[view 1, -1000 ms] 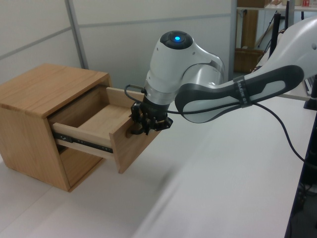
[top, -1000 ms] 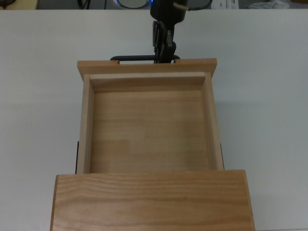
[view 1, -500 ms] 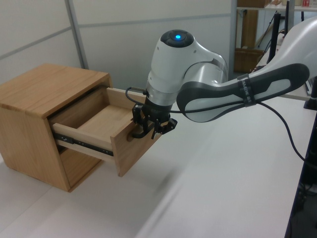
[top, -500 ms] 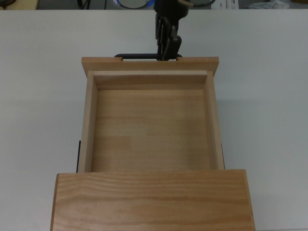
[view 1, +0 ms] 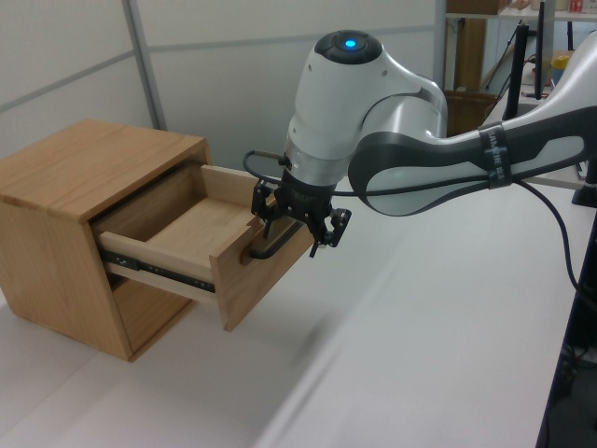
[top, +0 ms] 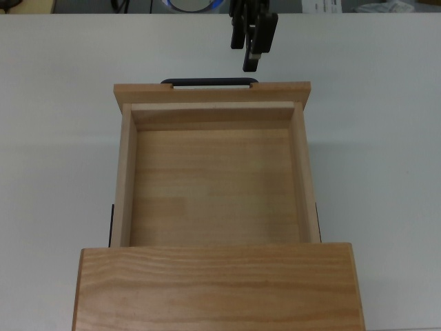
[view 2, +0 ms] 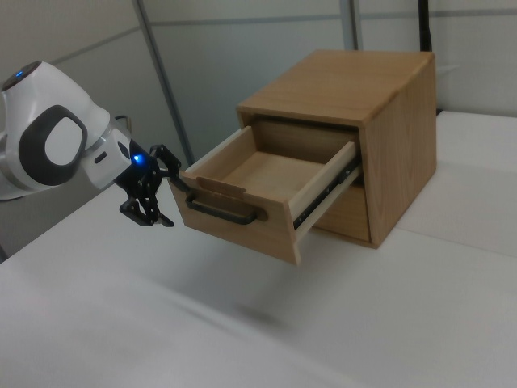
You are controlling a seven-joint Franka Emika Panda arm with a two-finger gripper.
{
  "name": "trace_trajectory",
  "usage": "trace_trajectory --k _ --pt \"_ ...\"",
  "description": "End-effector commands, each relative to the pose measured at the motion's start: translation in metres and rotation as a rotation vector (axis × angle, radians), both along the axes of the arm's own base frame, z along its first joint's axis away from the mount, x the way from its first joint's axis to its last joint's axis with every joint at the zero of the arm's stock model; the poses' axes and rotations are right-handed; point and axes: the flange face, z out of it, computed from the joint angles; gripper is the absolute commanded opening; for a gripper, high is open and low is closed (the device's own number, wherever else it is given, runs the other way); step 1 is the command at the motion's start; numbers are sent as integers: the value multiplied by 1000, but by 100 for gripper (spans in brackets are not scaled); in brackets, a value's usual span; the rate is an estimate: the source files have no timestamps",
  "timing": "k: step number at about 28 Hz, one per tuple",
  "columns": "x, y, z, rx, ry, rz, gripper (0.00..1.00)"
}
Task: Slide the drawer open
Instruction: 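Open the gripper to release the drawer handle, then raise the open gripper up away from the drawer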
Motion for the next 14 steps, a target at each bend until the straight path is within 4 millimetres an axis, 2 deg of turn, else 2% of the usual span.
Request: trace_trajectory --k 1,4,8,14 --pt "-10 -4 8 11 6 17 100" --pt "-8 -5 17 21 -6 29 100" --pt "-8 -6 18 -1 1 72 100" --pt "-12 -3 16 -78 79 286 100"
